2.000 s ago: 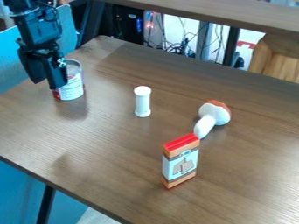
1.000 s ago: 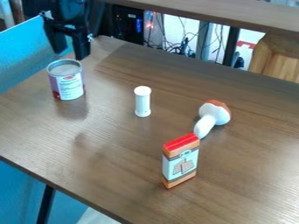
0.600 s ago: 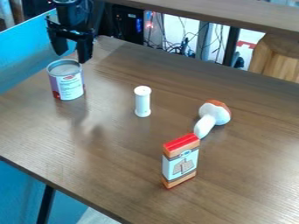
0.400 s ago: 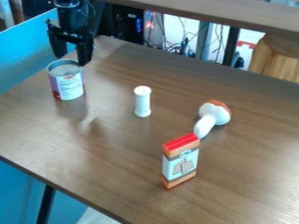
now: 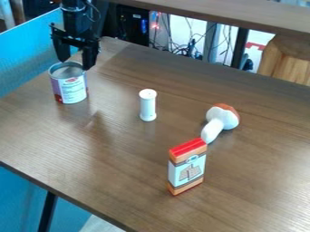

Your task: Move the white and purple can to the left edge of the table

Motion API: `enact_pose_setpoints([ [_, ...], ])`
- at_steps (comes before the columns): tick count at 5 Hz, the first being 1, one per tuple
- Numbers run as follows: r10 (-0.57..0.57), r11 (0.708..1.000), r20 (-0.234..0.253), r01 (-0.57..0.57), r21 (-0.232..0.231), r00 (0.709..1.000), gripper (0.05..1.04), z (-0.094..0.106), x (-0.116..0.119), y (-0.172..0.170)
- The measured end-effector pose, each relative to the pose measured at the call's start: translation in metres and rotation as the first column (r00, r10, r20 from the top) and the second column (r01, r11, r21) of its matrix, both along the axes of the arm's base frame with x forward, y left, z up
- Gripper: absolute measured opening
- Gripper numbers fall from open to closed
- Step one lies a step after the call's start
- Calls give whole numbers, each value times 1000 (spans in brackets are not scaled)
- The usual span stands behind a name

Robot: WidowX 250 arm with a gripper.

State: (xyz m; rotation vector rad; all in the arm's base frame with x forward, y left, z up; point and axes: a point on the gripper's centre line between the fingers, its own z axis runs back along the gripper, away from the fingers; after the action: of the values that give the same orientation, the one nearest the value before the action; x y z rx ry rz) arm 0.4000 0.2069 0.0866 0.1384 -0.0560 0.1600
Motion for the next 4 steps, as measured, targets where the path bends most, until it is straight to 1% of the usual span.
enact_pose_setpoints([
  [1, 15, 1000, 9, -15, 6, 1000, 1000, 0, 1, 2],
  [2, 43, 998, -9, -43, 40, 999, 1000, -4, -2, 7],
  [3, 54, 997, -29, -53, 53, 998, 999, -11, -7, 8],
  [4, 58, 996, -51, -54, 71, 997, 1000, -13, -17, 8],
])
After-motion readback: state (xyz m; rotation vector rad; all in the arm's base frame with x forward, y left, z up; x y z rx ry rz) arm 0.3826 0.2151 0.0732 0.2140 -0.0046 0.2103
